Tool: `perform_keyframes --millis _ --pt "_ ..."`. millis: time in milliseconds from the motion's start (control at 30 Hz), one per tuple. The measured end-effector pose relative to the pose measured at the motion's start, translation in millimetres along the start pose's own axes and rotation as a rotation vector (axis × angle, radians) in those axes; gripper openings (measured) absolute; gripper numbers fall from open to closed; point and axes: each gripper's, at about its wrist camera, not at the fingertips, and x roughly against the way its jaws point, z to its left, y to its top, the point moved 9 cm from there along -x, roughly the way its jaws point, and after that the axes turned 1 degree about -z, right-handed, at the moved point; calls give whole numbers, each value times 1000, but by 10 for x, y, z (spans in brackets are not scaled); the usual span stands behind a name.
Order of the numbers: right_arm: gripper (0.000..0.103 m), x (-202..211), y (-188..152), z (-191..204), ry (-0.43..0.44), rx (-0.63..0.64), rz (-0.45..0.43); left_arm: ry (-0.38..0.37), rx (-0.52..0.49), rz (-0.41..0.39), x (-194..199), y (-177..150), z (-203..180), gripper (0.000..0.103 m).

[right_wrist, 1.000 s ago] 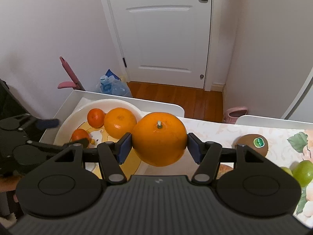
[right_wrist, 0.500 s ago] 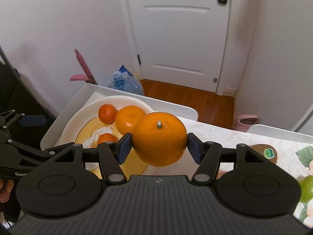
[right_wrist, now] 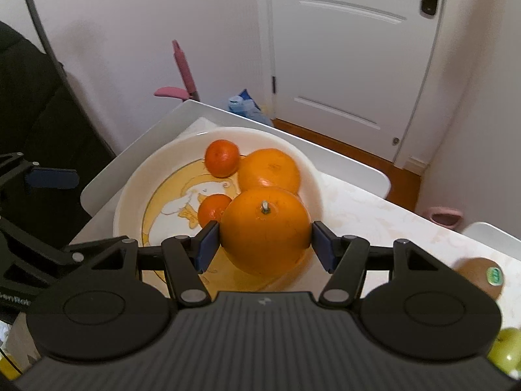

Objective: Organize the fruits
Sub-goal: 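Lower the large orange into the duck bowl and open the right tool, then move both open tools back over the apple and green apples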

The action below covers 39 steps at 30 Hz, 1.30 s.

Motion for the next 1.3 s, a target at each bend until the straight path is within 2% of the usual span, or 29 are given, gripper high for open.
perform_keyframes --millis 167,200,267,300,733,1000,1300 --pt "77 -106 -30 2 41 0 -10 9 2 3 8 -58 -5 100" --pt "81 -104 -23 -13 34 -3 -28 10 3 4 8 -67 -4 100" --pt "101 -66 12 -36 30 -8 -58 11 5 7 4 -82 2 100" --pt "103 -50 28 -56 20 -14 -68 12 6 8 1 -89 5 100" --pt "103 247 11 -123 -40 -41 -79 19 22 -9 118 -58 -35 100" --pt "103 639 13 -125 -69 -75 -108 30 12 -49 351 42 -81 100" --pt "103 1249 -151 -284 -171 -153 -155 -4 -15 -125 690 163 -214 100"
